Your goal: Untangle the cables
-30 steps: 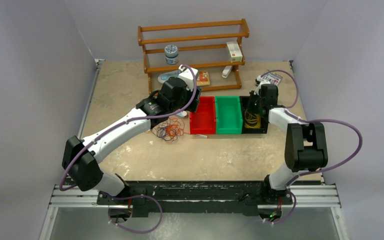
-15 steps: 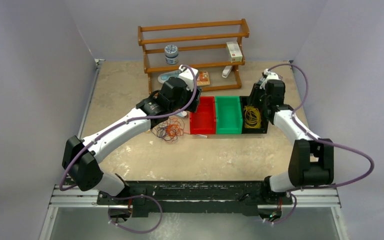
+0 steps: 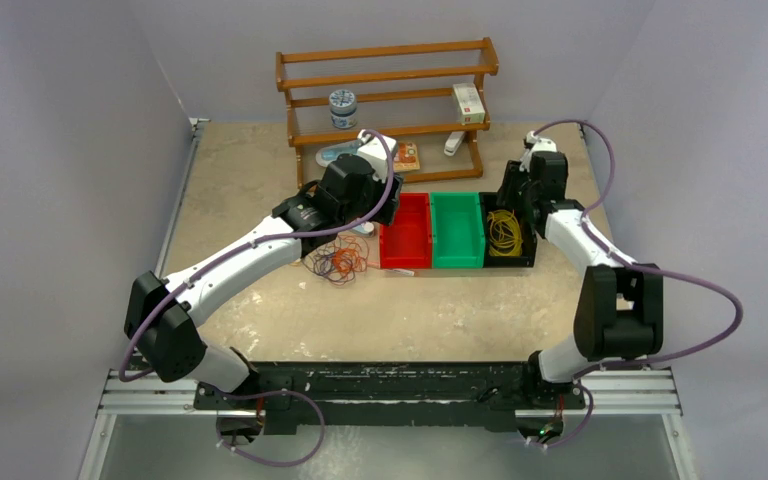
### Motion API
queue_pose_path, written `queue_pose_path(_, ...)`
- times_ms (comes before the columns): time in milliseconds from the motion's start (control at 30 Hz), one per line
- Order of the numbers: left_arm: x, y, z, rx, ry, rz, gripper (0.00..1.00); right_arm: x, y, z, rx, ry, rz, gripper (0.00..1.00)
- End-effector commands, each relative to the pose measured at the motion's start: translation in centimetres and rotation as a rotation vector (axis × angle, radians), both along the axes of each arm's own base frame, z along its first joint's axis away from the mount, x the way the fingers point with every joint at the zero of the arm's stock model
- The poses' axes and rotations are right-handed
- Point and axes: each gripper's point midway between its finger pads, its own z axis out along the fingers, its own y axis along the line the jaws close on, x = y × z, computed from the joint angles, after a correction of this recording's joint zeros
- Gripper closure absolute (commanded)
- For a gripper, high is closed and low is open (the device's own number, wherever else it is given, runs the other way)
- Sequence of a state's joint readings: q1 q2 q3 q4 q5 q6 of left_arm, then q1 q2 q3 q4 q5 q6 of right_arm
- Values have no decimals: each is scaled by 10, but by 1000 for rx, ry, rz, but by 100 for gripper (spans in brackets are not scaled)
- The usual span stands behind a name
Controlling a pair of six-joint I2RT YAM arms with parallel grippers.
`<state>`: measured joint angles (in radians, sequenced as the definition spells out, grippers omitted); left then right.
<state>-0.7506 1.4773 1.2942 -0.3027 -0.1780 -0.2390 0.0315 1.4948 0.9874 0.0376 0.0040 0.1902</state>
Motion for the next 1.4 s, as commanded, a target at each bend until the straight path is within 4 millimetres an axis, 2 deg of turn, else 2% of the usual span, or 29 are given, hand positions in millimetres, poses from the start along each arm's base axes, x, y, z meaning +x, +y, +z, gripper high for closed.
queue_pose_path(0,3,-2,14,-25,-38,-14,36,21,3,9,-19,-32,46,53)
queue_pose_path(300,3,-2,12,-23,-34,-15,36,22,8,-19,-5,39,71,52)
queue_pose_path(567,2,-2,13,-26,-34,-17,36,8,15,-41,26,105,104,52)
queue_pose_path(867,2,-3,12,-26,-30,-21,36,-8,30,-56,95,146,153,52)
queue_pose_path(1000,2,-4,12,-28,-29,-24,36,-10,28,-47,91,130,143,51)
queue_pose_path(1267,2,-4,12,-28,-27,-26,36,-12,8,4,25,13,43,47)
queue_pose_path(1367,1,-5,12,-29,-28,-26,36,-16,5,15,18,0,30,45)
